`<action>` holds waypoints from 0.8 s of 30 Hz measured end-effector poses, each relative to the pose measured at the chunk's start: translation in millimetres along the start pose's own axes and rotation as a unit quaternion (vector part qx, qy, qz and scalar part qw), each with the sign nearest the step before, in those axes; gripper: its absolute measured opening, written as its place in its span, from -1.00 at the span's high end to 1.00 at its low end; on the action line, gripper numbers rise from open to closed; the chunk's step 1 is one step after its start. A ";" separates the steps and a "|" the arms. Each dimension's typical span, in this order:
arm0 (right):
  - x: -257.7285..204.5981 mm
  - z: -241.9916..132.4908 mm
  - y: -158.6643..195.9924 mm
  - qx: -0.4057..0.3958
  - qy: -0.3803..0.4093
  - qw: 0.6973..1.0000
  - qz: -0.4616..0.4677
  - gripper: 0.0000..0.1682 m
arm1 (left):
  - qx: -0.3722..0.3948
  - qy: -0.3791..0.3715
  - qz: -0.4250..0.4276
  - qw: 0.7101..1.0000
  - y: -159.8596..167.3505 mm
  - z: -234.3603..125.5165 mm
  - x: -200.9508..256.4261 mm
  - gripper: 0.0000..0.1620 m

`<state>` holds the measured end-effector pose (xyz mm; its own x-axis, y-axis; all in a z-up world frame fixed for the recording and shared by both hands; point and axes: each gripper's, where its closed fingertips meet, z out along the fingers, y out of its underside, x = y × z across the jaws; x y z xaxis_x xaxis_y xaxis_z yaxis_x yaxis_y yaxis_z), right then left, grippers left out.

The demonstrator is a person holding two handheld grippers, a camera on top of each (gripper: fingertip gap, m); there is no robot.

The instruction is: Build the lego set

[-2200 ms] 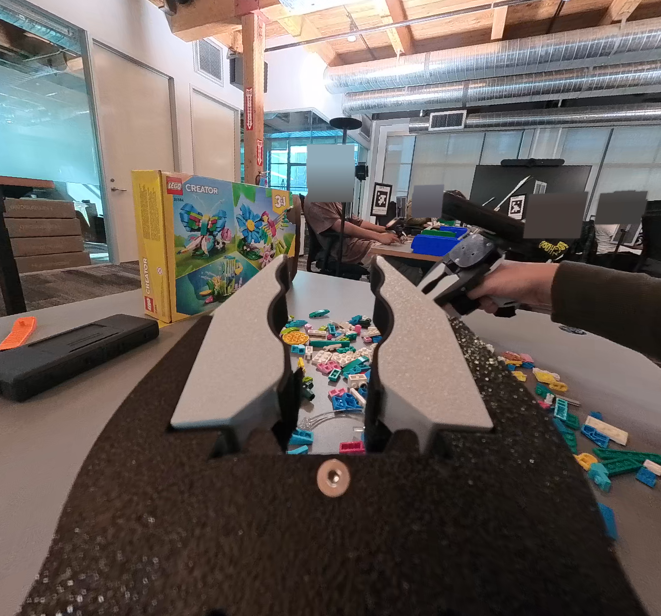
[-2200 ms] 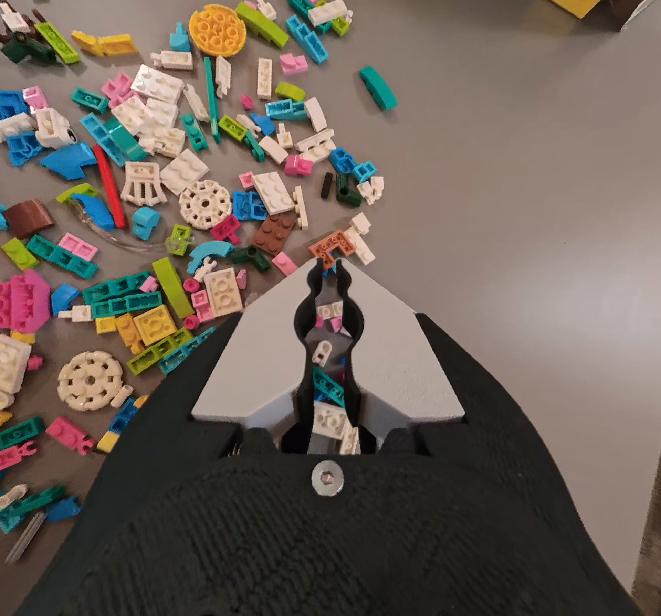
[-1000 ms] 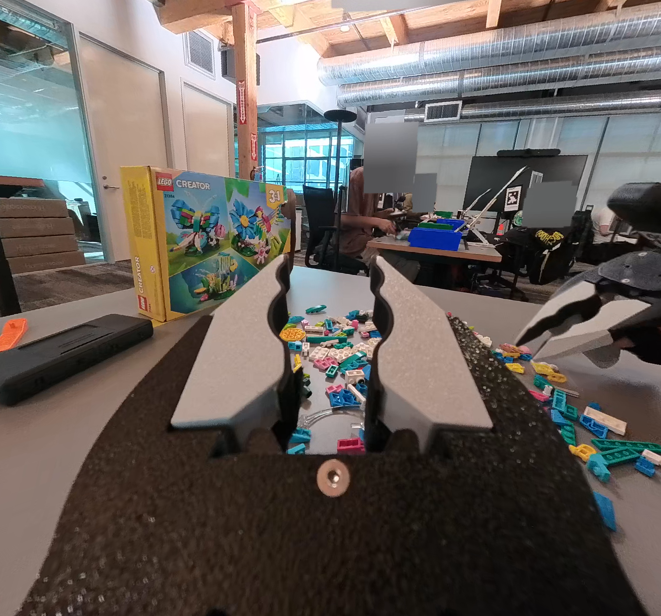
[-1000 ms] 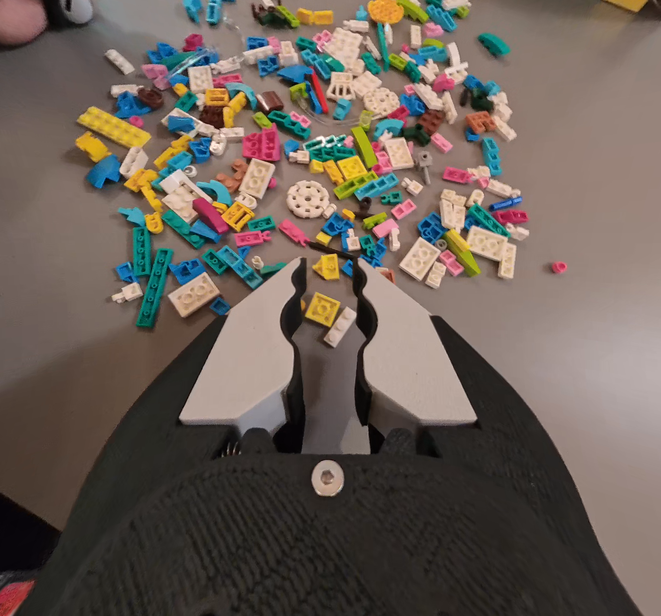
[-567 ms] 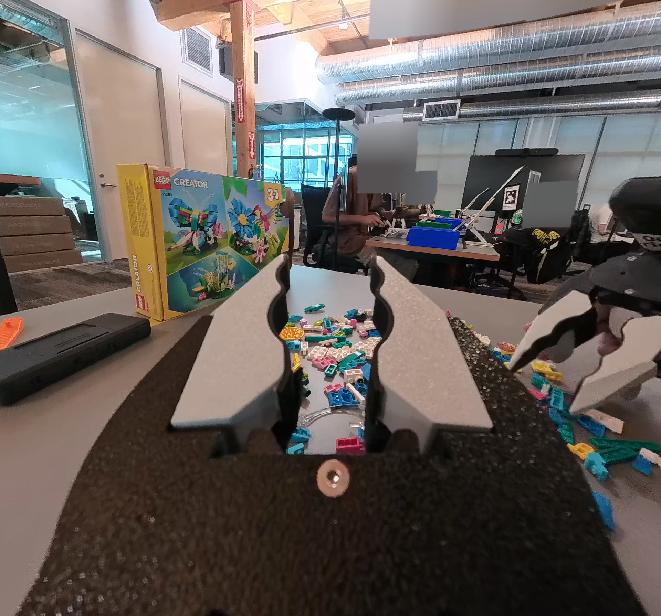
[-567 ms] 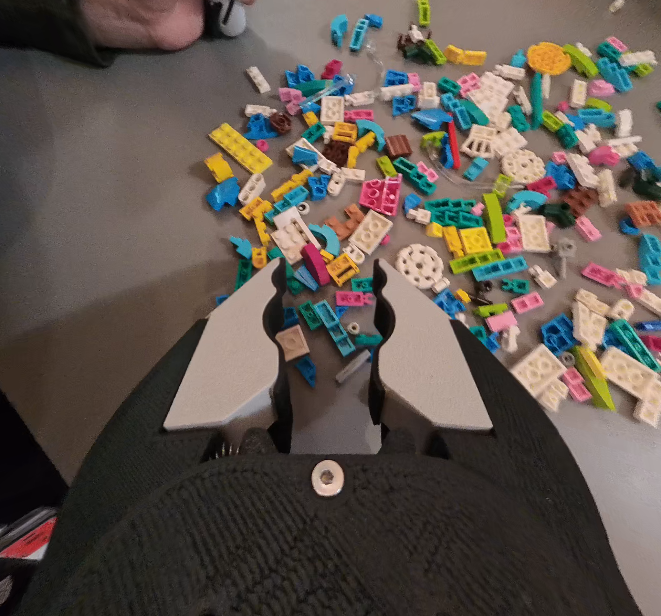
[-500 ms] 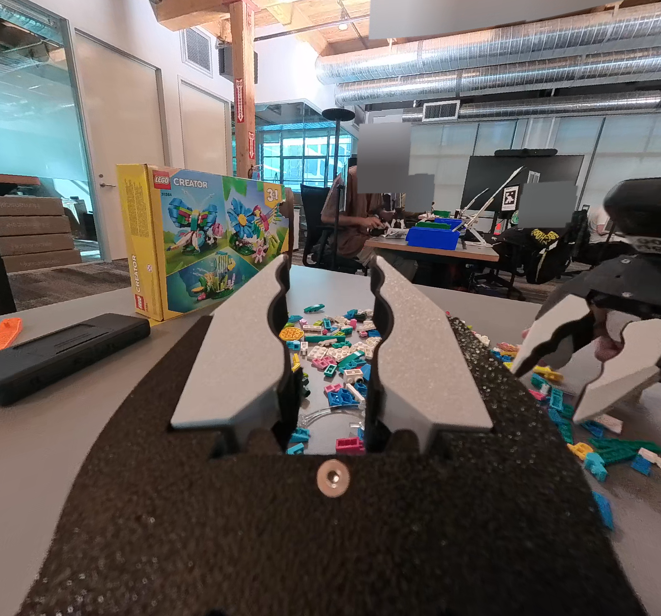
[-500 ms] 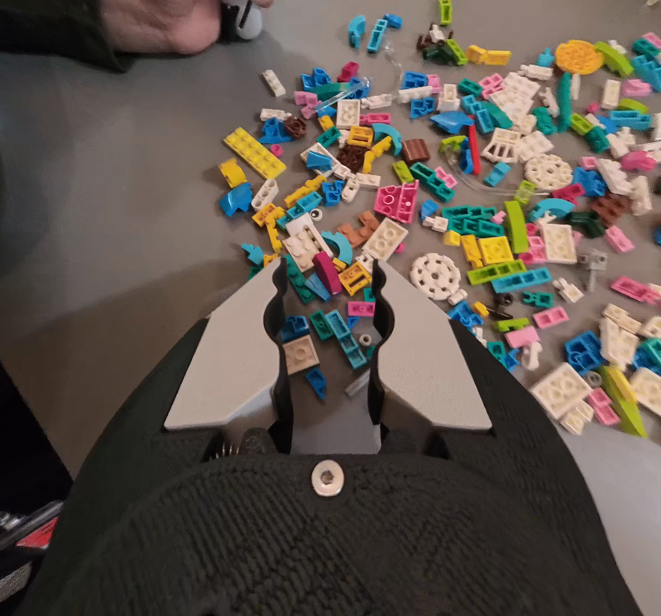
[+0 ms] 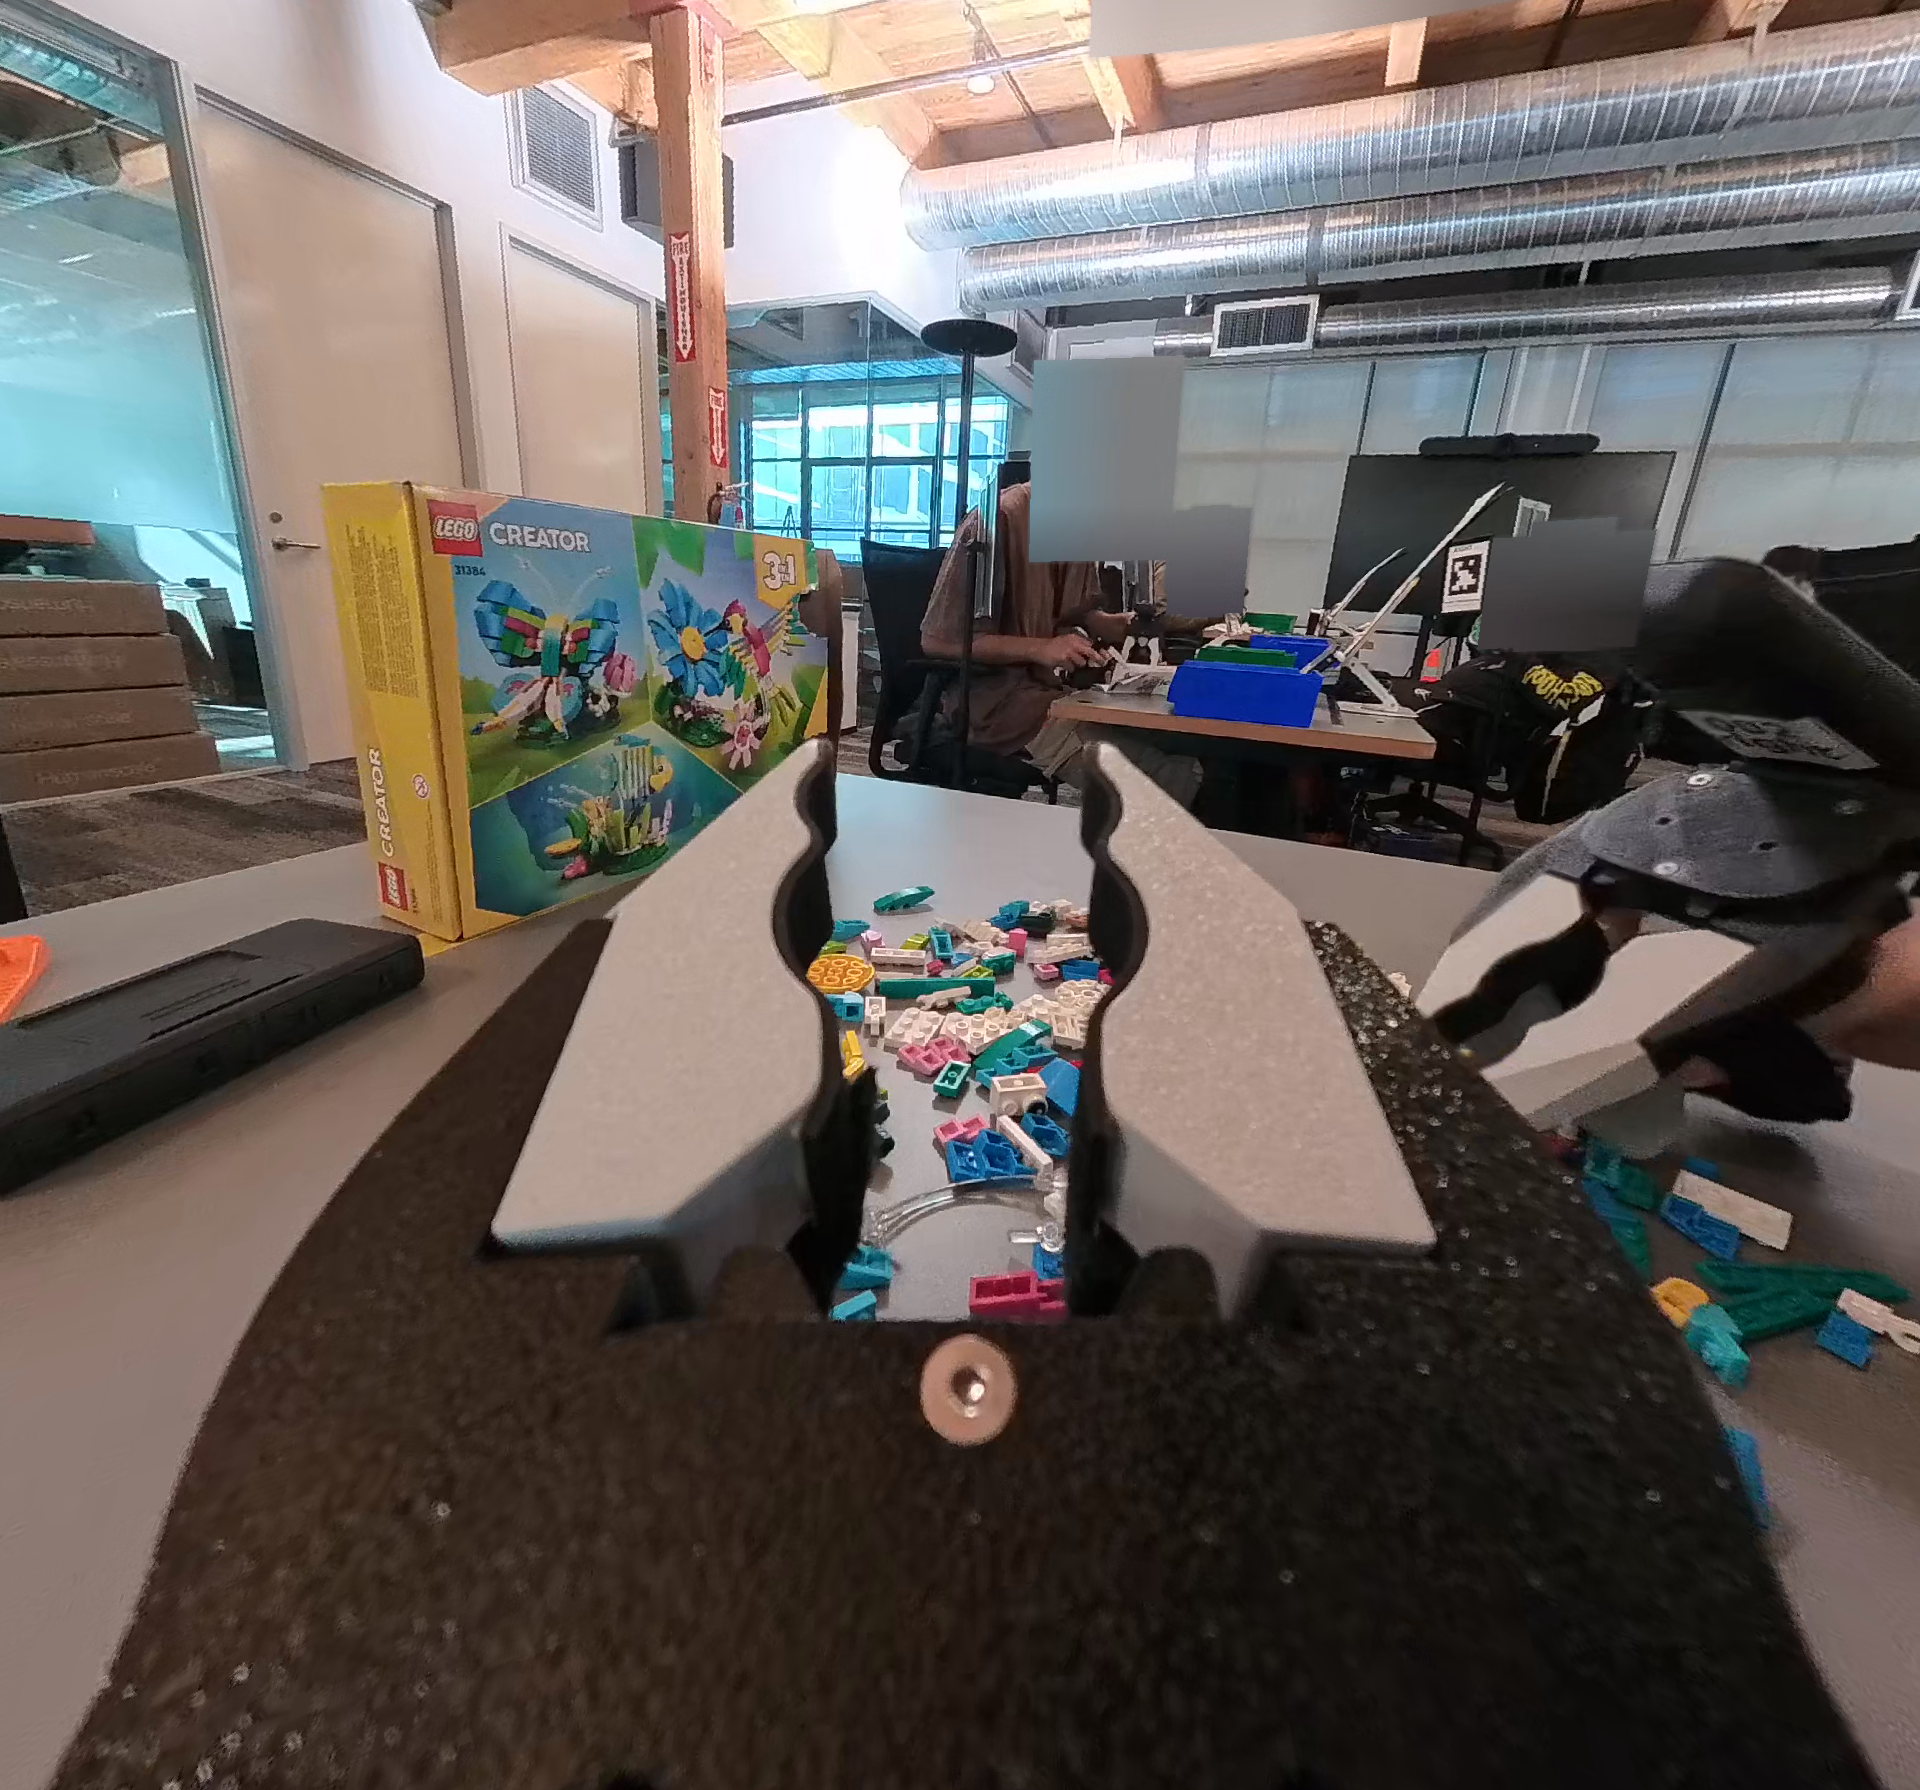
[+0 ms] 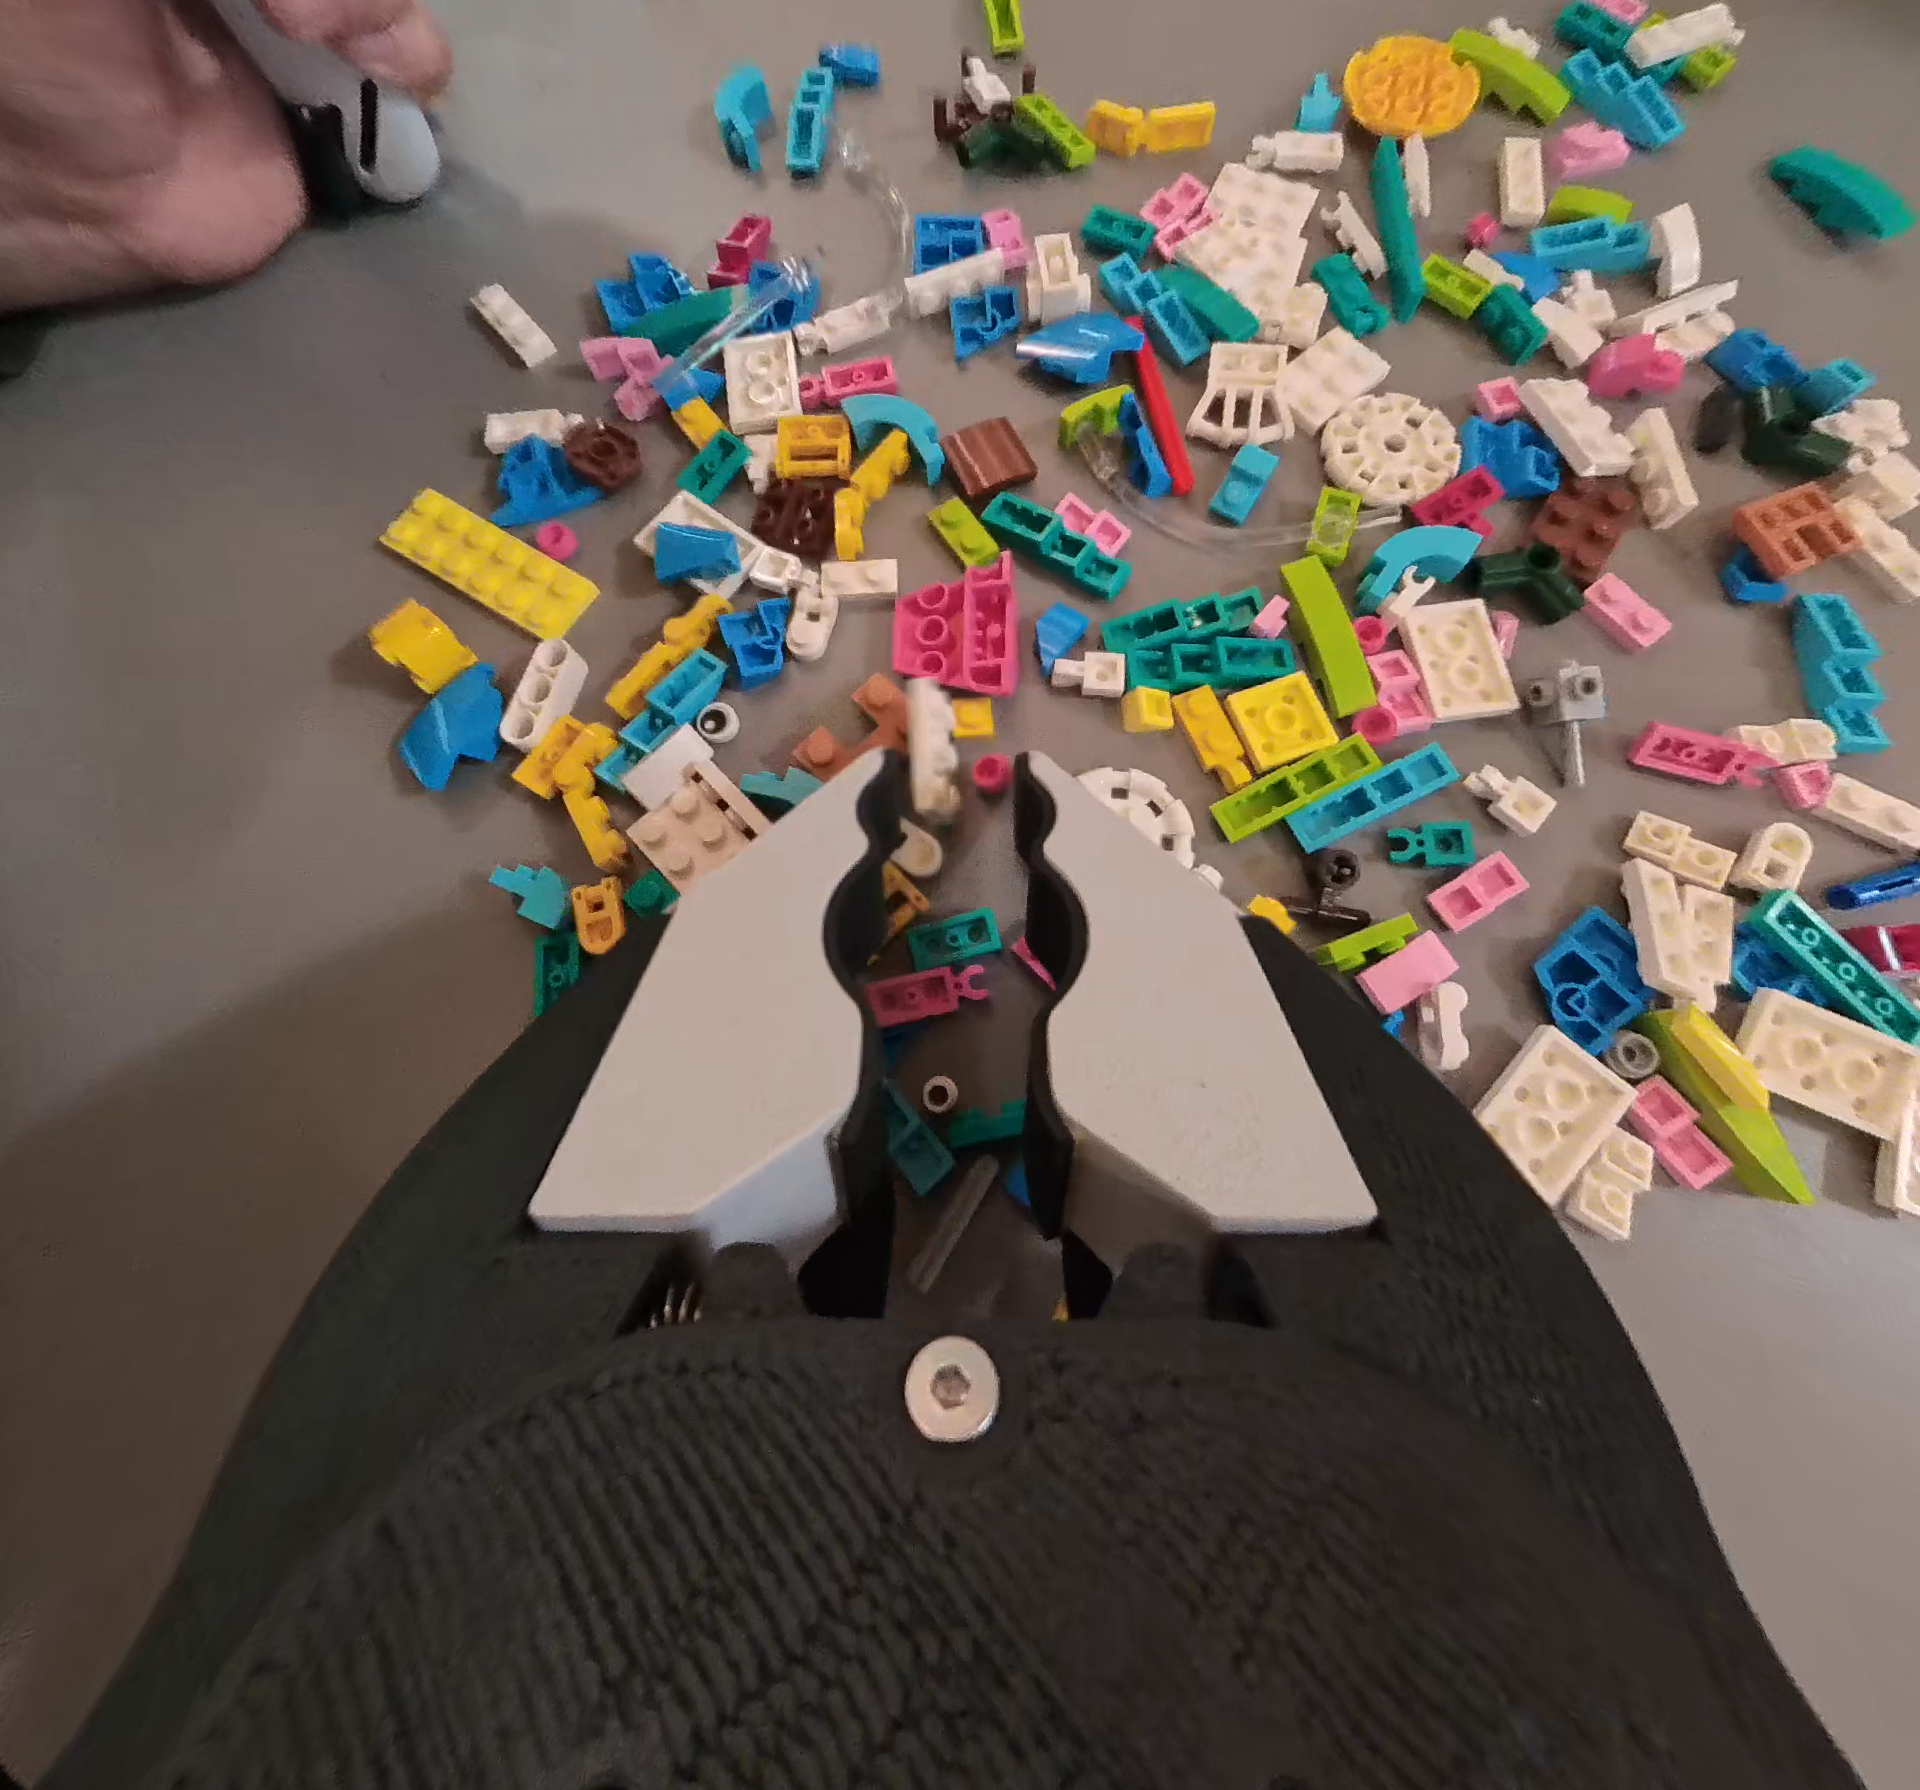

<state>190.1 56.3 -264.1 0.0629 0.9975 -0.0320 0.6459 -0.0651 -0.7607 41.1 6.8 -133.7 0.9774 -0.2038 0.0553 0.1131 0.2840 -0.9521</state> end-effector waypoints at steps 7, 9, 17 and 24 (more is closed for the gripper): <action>13.8 -13.1 6.6 -0.035 0.045 0.998 -0.041 0.98 | 0.000 0.000 0.000 1.000 0.2 0.1 0.2 0.45; 23.0 -21.6 6.7 -0.037 0.065 0.996 -0.039 0.98 | 0.000 0.000 0.000 1.000 0.1 0.1 0.2 0.45; 18.8 -33.1 2.8 -0.039 0.050 0.997 -0.038 0.74 | -0.001 0.000 0.001 1.000 0.2 0.2 0.2 0.45; -33.0 -9.0 -7.4 -0.030 -0.060 0.996 -0.065 0.70 | -0.001 -0.001 0.002 1.000 0.5 0.3 0.2 0.45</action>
<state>190.1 23.6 -251.6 -0.1139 0.9934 -0.0161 0.6874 0.0671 -0.7232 41.4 7.2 -134.0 0.9781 -0.2016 0.0519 0.1090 0.2835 -0.9528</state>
